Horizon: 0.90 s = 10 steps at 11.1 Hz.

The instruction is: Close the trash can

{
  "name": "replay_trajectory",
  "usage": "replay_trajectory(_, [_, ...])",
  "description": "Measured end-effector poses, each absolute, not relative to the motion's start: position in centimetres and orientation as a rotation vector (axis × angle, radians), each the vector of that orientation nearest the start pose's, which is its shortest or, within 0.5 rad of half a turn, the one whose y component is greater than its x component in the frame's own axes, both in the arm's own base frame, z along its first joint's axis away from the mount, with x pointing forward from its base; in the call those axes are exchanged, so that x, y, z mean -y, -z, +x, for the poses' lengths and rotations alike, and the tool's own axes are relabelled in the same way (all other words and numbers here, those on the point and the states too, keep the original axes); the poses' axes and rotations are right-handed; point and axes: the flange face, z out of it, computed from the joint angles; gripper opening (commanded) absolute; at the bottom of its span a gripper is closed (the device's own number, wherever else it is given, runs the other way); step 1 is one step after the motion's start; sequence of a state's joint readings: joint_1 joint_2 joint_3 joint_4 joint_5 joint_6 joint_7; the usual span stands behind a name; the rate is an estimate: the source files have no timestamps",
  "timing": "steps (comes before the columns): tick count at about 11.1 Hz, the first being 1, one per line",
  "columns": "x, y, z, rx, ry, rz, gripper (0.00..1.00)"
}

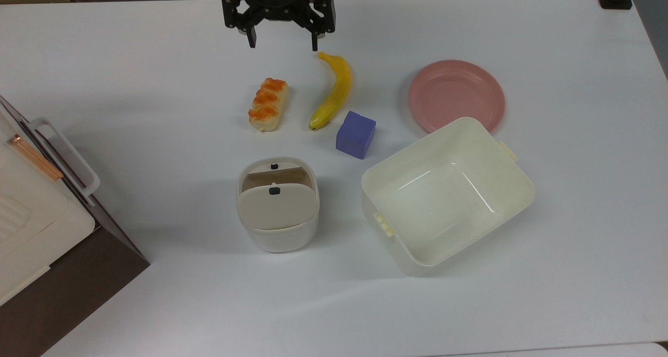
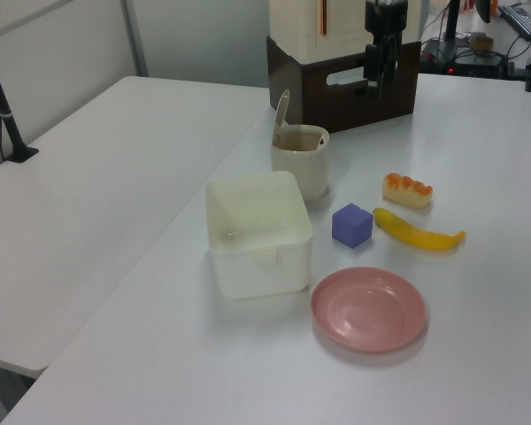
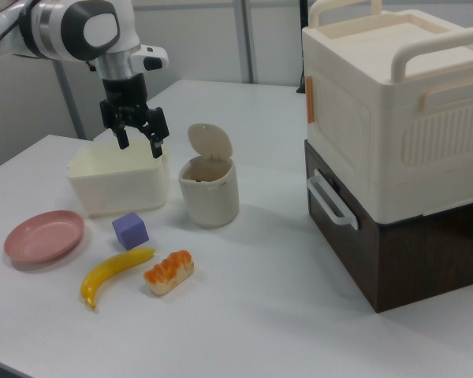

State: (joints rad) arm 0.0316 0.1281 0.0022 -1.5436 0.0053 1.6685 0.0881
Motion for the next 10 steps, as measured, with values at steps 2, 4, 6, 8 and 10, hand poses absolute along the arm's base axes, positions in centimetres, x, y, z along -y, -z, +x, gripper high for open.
replay_trajectory(2, [-2.39,-57.19,59.97,-0.077,-0.006,-3.135,1.0])
replay_trajectory(4, [-2.79,-57.18,59.95,-0.066,-0.006,-3.134,1.0])
replay_trajectory(6, [-2.86,-57.16,59.95,-0.064,-0.007,-3.134,1.0])
replay_trajectory(8, [-2.87,-57.14,59.94,-0.064,-0.008,-3.134,1.0])
replay_trajectory(10, [-2.88,-57.11,59.94,-0.063,-0.009,-3.135,1.0])
